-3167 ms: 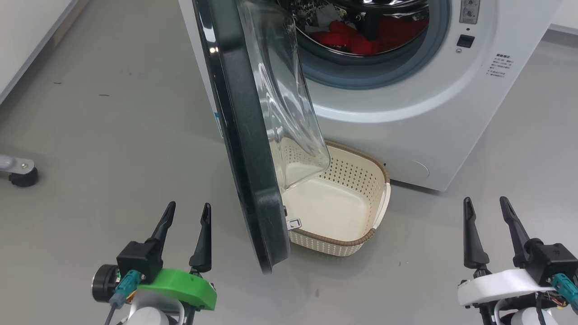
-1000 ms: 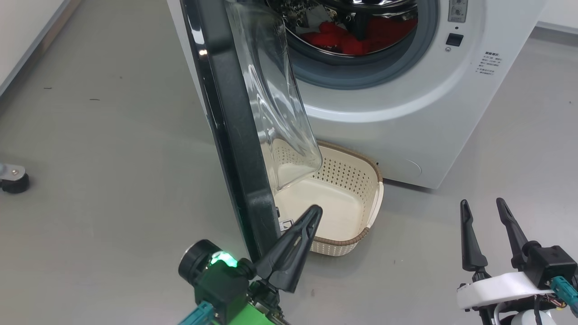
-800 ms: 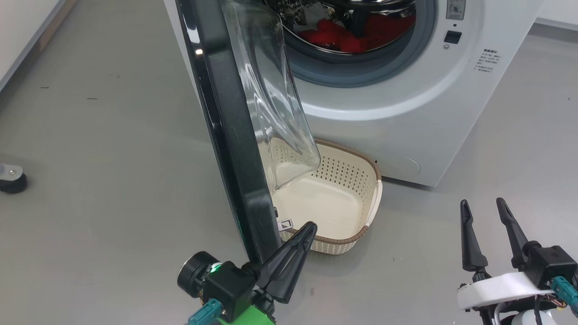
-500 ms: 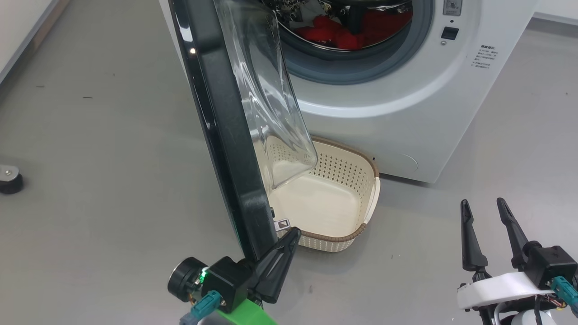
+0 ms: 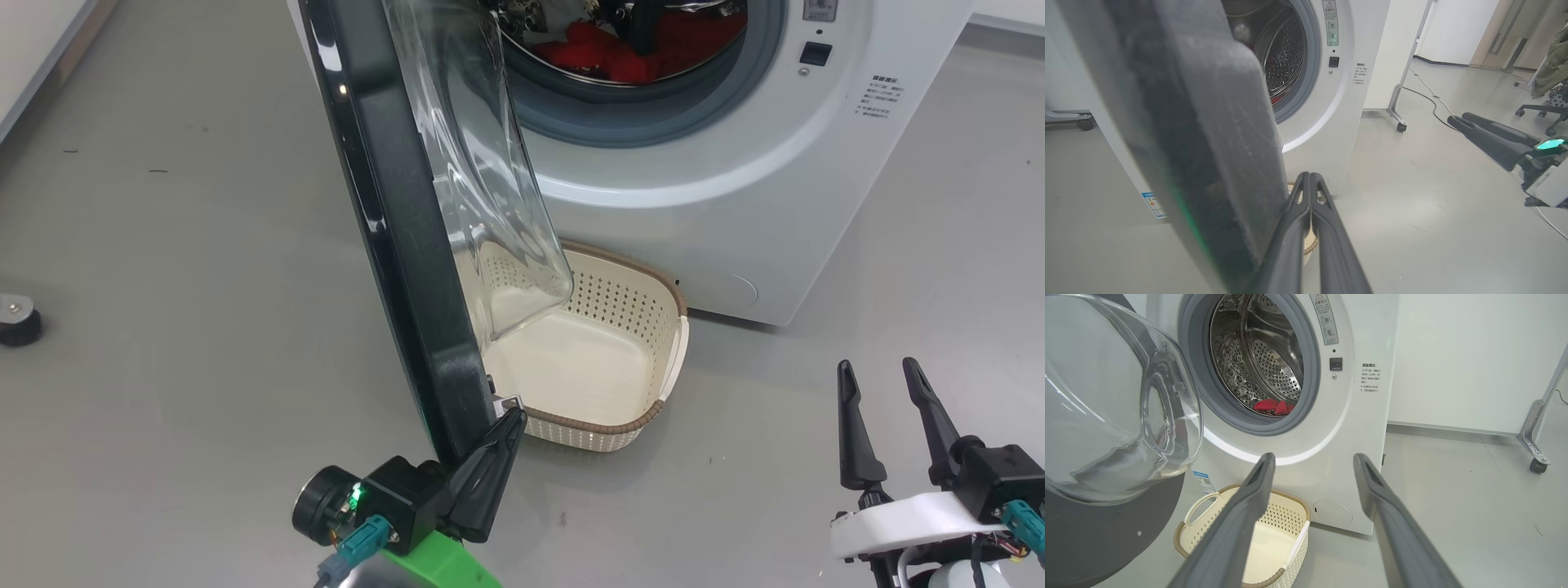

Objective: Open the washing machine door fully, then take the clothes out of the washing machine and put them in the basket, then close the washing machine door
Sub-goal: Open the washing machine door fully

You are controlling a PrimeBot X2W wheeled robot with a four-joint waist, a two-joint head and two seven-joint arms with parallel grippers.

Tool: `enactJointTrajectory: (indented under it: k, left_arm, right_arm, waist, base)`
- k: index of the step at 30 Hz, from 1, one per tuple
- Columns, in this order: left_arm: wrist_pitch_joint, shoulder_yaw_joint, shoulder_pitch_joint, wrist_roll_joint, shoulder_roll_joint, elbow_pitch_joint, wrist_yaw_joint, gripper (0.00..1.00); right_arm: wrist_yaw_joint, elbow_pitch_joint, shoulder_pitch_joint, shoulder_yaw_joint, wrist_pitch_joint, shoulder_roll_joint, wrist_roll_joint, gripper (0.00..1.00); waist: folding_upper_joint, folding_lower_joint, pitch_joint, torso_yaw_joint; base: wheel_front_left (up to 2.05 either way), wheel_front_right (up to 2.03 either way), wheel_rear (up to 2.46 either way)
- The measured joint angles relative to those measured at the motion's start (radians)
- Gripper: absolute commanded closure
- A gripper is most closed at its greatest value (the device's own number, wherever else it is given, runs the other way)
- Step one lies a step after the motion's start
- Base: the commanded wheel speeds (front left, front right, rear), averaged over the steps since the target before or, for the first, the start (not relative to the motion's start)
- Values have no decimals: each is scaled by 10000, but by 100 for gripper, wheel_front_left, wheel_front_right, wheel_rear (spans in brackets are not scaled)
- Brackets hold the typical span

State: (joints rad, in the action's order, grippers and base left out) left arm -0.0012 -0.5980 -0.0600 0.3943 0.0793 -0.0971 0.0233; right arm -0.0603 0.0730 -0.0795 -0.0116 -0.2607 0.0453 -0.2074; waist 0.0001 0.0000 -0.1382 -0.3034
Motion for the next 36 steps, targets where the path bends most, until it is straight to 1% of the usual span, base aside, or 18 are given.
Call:
enactJointTrajectory:
  k: [5,15,20,25,32,36]
  left_arm:
    - [-2,73,-1,4,-35,73,-90,100]
    - [-90,44,-8,71,-100,146,-92,100]
    - [-138,50,-7,94,-161,205,-117,100]
    - [-194,86,-1,188,-196,247,-209,100]
    - [-357,238,52,192,-213,274,-464,100]
    - [-453,410,100,192,-219,288,-606,100]
  right_arm:
    - [-2,-4,7,-111,0,-12,0,0]
    - [-6,-31,7,-316,0,-17,2,0]
    - [-90,-33,8,-339,0,-17,102,0]
    - [-96,-31,8,-376,0,-23,104,0]
    - [-107,-33,8,-424,0,-31,161,0]
    - [-176,-35,8,-454,0,-35,163,0]
  waist:
    - [0,0,-39,-88]
    - [0,0,-131,-512]
    - [0,0,-135,-744]
    - [0,0,-110,-947]
    - [0,0,-96,-1206]
    - [0,0,-113,-1326]
  base:
    - [0,0,0]
    - [0,0,0]
    - [0,0,0]
    - [0,0,0]
    - [0,0,0]
    - [0,0,0]
